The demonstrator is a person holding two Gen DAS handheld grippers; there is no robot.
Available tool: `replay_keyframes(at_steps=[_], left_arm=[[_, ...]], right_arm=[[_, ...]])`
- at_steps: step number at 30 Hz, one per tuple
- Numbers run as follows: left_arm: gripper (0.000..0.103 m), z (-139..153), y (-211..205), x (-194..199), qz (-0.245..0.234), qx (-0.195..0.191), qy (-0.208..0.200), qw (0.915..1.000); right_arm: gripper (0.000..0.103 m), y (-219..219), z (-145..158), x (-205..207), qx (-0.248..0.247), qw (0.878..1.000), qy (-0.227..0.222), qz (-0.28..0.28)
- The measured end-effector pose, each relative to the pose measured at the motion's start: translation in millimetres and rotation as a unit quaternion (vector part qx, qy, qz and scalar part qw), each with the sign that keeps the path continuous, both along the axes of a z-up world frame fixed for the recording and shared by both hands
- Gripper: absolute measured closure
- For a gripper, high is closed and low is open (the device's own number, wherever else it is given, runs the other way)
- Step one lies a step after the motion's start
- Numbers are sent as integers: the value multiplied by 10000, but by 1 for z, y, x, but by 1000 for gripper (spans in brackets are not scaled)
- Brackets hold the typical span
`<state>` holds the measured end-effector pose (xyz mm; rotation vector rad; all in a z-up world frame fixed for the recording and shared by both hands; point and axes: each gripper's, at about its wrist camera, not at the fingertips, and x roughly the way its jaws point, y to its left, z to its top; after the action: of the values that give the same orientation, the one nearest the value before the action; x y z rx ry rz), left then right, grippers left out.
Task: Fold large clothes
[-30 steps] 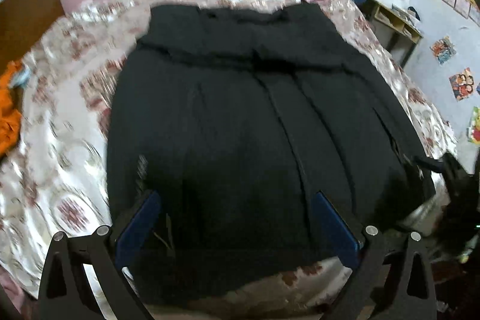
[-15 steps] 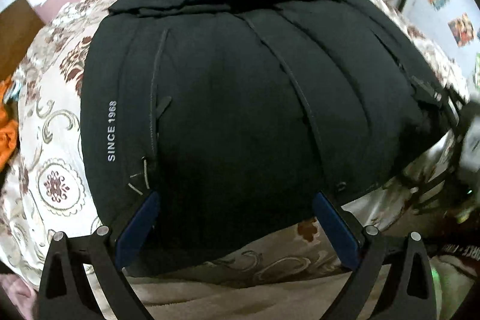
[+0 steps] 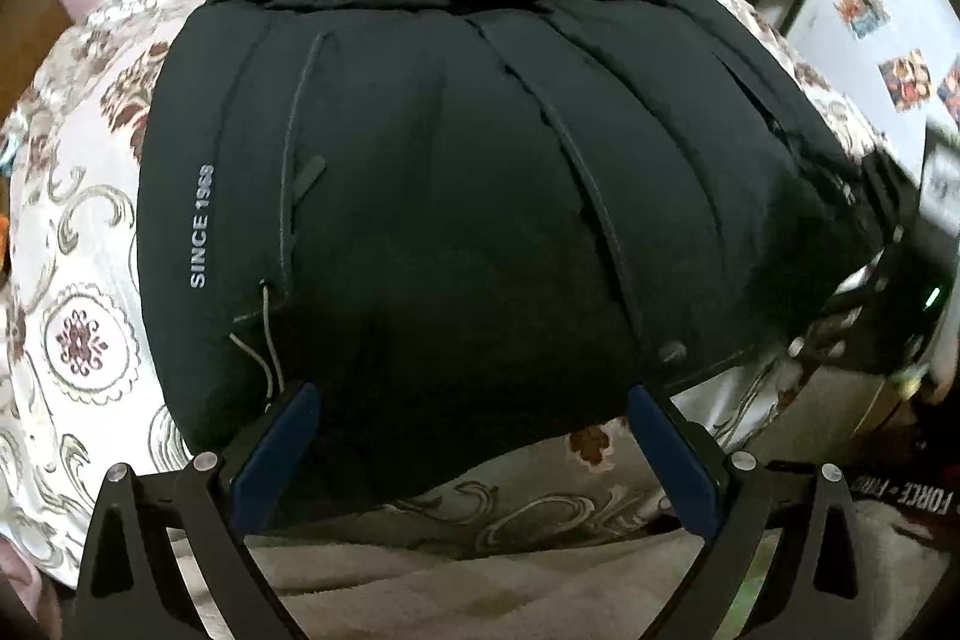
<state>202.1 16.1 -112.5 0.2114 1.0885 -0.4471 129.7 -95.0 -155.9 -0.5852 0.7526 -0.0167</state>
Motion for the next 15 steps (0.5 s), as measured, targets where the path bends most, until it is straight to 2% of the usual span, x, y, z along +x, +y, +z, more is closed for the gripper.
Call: replay_keyframes(at_steps=[5, 9, 10, 12, 15], left_arm=[[1, 8, -7, -9, -258, 71, -310, 9992], [1, 21, -7, -26, -662, -275, -794, 9943], [1, 24, -9, -31, -742, -264, -947, 9924], [1, 24, -16, -39, -817, -10, -1178, 9897], [1, 19, -28, -38, -629, 696, -1458, 9849]], right_arm=[[34, -13, 25, 16, 714, 9971, 186, 180], [42, -21, 53, 27, 1425, 9888, 356, 266], [43, -25, 61, 32, 1672, 9848, 375, 265], [43, -35, 75, 45, 2150, 9757, 348, 241], [46, -46, 95, 72, 2744, 9610, 284, 198]])
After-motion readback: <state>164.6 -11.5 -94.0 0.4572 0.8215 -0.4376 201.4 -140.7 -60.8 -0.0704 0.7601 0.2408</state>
